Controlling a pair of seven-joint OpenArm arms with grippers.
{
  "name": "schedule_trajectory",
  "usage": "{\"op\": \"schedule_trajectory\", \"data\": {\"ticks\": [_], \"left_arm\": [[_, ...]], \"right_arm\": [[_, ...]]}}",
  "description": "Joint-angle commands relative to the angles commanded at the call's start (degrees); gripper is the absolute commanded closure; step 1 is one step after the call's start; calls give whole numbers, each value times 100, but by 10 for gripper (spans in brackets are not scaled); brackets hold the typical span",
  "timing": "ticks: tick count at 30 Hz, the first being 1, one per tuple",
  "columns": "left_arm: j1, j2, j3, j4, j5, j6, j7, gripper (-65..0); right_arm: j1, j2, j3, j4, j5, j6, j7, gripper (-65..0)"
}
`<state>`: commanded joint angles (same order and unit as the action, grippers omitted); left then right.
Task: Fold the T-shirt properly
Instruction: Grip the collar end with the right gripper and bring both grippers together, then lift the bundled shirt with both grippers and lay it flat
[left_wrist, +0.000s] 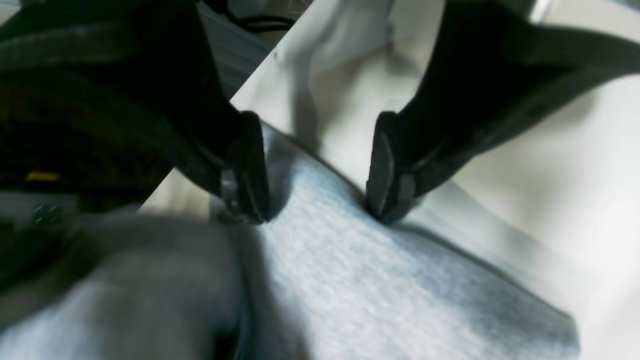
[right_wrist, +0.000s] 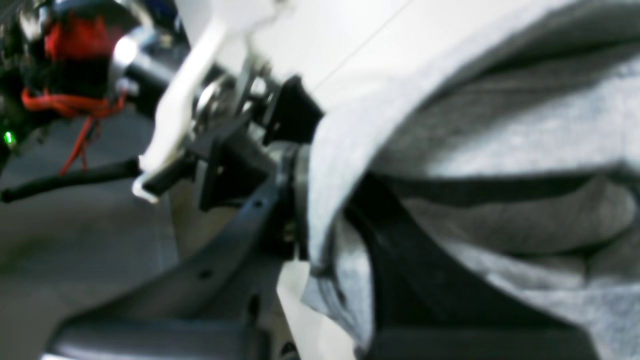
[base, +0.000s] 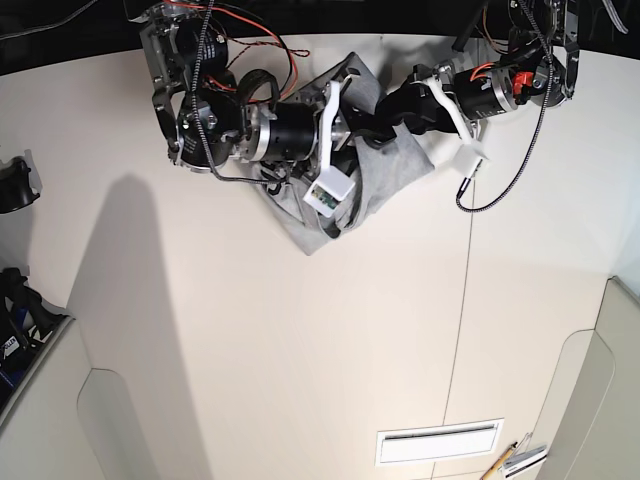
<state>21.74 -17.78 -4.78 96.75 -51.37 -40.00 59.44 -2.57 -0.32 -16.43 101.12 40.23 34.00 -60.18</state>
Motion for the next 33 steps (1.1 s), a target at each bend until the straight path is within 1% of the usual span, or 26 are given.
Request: {"op": "schedule_trajectory", "data": {"ticks": [3,5,7,10,12,15,16,17,18,21,24,29,31,33], "left_arm": [[0,-4,-2,-59,0,0,-9,-361],[-24,-22,-17,-52,-15,0,4,-361],[-61,-20,-17,-52,-24,0,105,-361],[-61,-22,-17,-52,-26,0,282,-361],[-63,-37,-17,-39,-138,0,400,-361],[-59,-210,-20,79,-509,0,732,-361],[-57,-297,-42,149,-605,0,857,-361],[-57,-380,-83,219,-706,0,990,-361],[-57,-463,-160,275,-807,0,1134,-361],[9,-660,-555,321,-1115,0,1436,-361],[177,-857,-1174,321,-1386,0,1434,-361],[424,-1058,-2430,321,-1722,0,1458,-361],[448,-1071,-2879,321,-1858,0,1526,-361],[448,-1069,-3226,321,-2055,0,1543,-361]], "right_arm": [[2,0,-234,0,4,2,24,0],[0,0,-251,0,59,0,20,0],[0,-2,-251,2,210,2,13,0],[0,0,-258,2,216,2,-48,0],[0,0,-258,2,173,4,-46,0],[0,20,-258,2,-46,4,-46,-236],[0,42,-258,2,-37,4,-48,-292],[0,48,-260,2,-37,4,-50,-323],[-2,48,-267,2,-37,2,-52,-328],[0,48,-376,2,-35,4,-52,-328],[0,48,-643,2,-37,4,-52,-328],[0,46,-1554,2,-68,4,-17,-328],[4,35,-1891,2,-275,4,33,-328],[33,28,-2098,2,-387,4,81,-328]]}}
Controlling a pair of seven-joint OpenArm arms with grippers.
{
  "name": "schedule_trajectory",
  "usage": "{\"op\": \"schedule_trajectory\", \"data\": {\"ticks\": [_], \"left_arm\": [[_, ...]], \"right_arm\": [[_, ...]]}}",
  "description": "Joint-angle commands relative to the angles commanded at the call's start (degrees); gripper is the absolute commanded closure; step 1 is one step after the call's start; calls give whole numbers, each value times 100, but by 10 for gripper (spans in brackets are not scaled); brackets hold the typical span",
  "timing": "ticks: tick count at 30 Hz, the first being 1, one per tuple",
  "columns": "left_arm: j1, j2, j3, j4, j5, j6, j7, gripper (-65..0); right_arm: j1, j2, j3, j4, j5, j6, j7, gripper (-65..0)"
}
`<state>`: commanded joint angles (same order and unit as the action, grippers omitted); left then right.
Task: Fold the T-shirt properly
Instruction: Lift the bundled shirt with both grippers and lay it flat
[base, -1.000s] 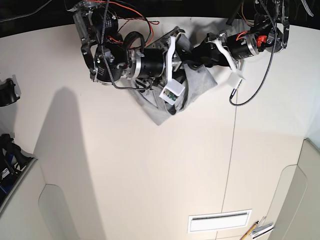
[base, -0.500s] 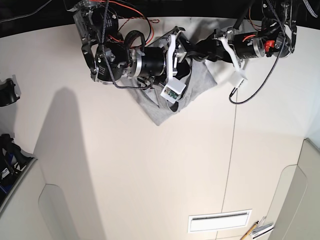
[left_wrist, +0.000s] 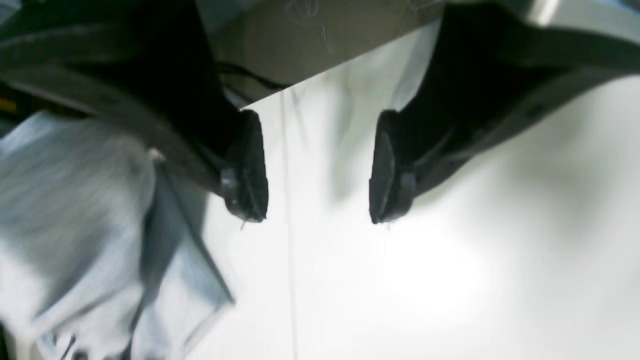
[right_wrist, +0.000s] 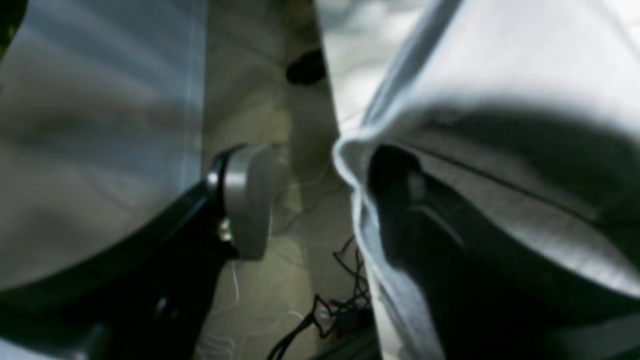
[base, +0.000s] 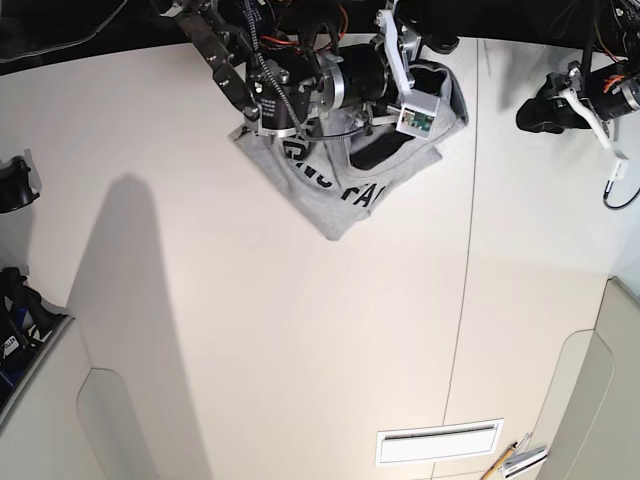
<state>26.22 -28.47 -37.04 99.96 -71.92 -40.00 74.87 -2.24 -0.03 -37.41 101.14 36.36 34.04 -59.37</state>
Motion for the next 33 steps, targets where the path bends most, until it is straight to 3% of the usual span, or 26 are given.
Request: {"op": "schedule_trajectory", "data": {"ticks": [6,12,15,18,20,23,27,30,33], "left_arm": [[2,4,-214,0,-706,0,304,-361],[7,4,-214,0,-804,0,369,-361],[133,7,-214,0,-1088,0,431,-361],[260,33,-212,0,-1308,0,513,-361],[306,114,-208,0,-1308,0,513,-361],[363,271,-162,0,-1308,0,513,-361],[363,369,208,44,-1308,0,513,-282],[363,372,929,350,-1308,0,513,-184],[315,448,1775,804,-1308,0,513,-133]], "right_arm": [[356,-46,-22,2,-297,-28,118,-328],[704,-48,28,59,-2,-22,-85,-328],[852,-50,481,205,-57,-72,-83,-328],[951,-46,1303,219,-55,-127,13,-325],[949,-46,1923,214,-55,-127,160,-266],[951,-44,2649,149,-81,-122,350,-11],[951,-44,2914,-264,-251,-72,654,0],[955,-44,2909,-767,-330,-17,955,0],[1139,-50,2881,-1370,-358,-17,1213,0]]}}
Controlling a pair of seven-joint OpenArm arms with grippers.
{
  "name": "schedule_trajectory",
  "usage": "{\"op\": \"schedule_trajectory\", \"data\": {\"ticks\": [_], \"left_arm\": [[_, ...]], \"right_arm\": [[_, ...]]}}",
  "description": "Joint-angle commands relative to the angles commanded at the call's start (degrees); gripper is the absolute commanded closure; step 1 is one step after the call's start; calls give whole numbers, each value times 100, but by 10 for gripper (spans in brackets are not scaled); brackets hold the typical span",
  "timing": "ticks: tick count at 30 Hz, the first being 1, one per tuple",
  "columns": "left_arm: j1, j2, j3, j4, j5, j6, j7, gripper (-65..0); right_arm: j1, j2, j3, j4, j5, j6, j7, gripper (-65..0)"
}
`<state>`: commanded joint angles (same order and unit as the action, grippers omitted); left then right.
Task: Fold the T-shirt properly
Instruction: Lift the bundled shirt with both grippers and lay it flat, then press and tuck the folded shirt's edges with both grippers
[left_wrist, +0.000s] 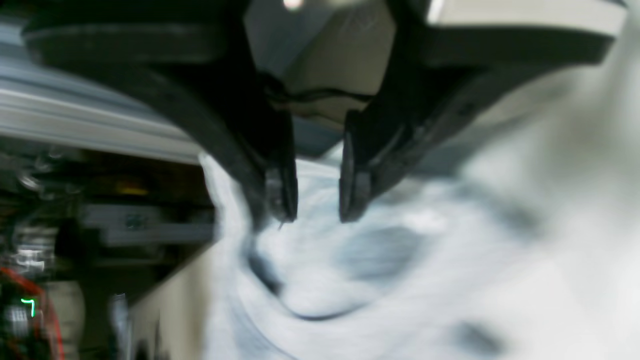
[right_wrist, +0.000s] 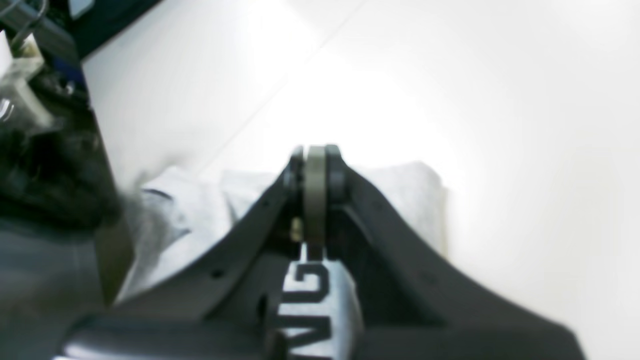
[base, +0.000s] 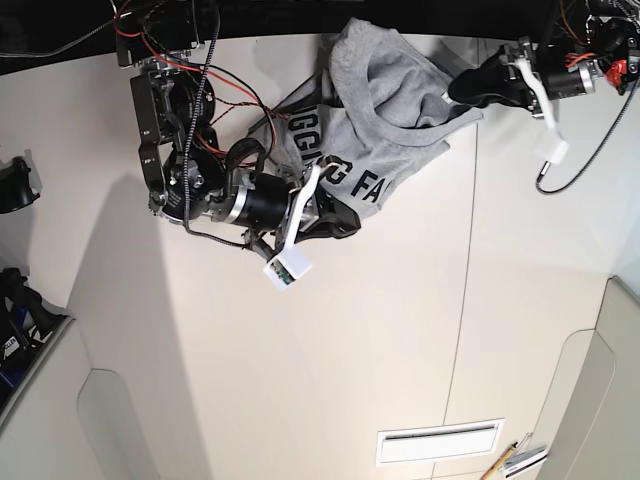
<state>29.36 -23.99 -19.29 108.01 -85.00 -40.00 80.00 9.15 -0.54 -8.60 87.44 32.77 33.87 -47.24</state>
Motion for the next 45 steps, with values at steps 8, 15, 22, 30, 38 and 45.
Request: {"op": "schedule_trajectory", "data": {"ticks": [8,15,22,30,38,45], "left_arm": [[0,426,1805,258,2198,0,-1114,-111],[-76,391,2114,-258,3262,0,-1708,-112],[-654,393,2109,-636,3752,0,-1713,-112],[-1316,157,2109,-688,4949,0,-1929,-112],[-1971,98,2109,-839,6075,0,-2904,-112],[-2656,160,2111,-1429,6055,89,-3029,-112]], "right_arm": [[949,4,-927,-1541,-50,0,-9,0],[1034,7,-1147,-1641,-181,2,-13,0],[1019,232,-1141,-1641,-199,2,-42,0],[999,946,-1141,-1641,136,2,-389,0],[476,1624,-1113,-1547,824,20,-686,0],[-566,1672,-809,-553,986,68,-726,0]]}}
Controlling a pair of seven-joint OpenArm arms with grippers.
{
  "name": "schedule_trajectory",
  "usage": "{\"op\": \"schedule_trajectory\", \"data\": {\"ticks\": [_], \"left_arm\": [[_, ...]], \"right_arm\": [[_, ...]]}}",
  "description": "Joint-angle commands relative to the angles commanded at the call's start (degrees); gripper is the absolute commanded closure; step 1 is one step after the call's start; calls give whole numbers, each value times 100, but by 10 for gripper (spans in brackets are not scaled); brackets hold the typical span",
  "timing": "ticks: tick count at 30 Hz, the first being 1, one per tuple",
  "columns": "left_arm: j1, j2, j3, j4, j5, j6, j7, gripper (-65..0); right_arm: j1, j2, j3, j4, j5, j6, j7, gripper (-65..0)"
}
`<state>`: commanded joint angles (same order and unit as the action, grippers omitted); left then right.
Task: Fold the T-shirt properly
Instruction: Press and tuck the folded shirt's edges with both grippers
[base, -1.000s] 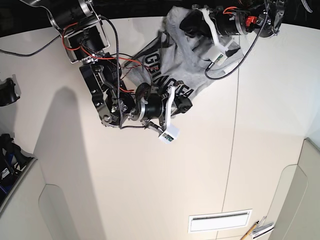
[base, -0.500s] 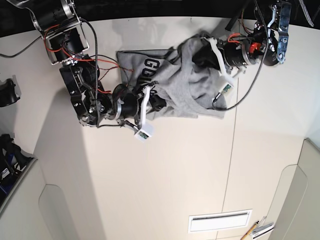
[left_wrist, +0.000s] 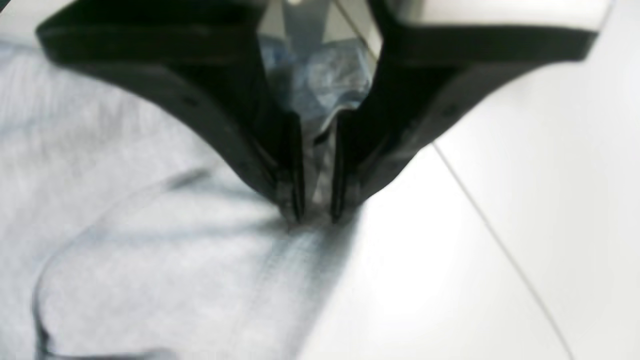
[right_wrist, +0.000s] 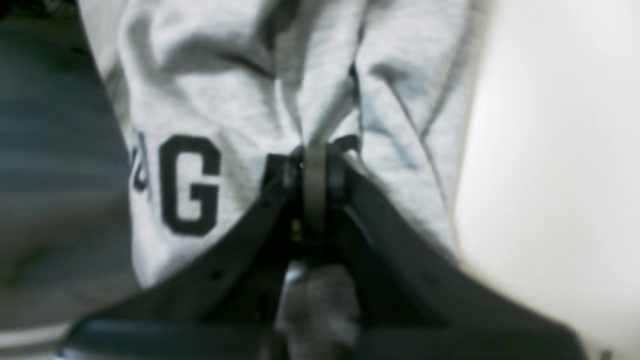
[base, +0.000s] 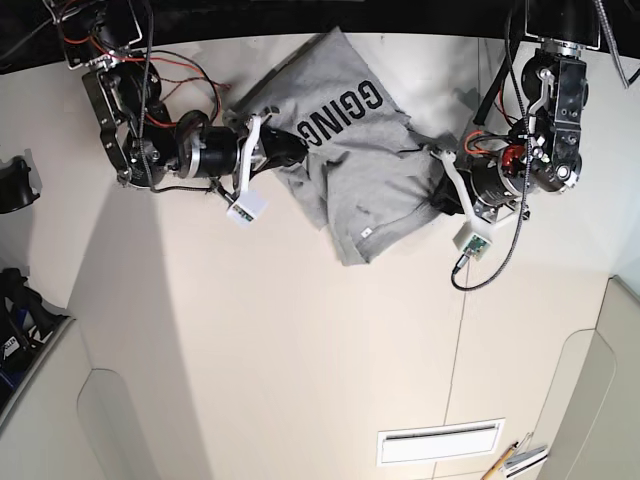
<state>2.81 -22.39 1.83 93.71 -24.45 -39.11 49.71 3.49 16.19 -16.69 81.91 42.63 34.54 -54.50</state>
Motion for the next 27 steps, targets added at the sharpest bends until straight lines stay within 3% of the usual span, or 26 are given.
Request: {"op": "schedule_trajectory", "data": {"ticks": [2,7,14,19,23,27], "left_arm": [[-68,-2,-2,0,-79,146,28,-112],[-83,-35,-2,420,-619,136,376,-112],[592,-562,-2,1434,-1637,-89,835,-111],[1716,-686,-2,2323,-1670,-89,970,-111],[2396,-671,0,2409,-1818,-89,868,-111],[2485,-363,0,2291,-1770,-89,717,-111]], "right_arm": [[-177,0,85,330,-20,-4,2,0],[-208,0,527,719,-22,-4,2,0],[-214,68,1775,855,-15,-2,-304,0],[-240,566,2004,855,387,-2,-424,0],[-260,581,1993,852,671,0,-577,0],[-358,584,1993,852,752,20,-575,0]]}}
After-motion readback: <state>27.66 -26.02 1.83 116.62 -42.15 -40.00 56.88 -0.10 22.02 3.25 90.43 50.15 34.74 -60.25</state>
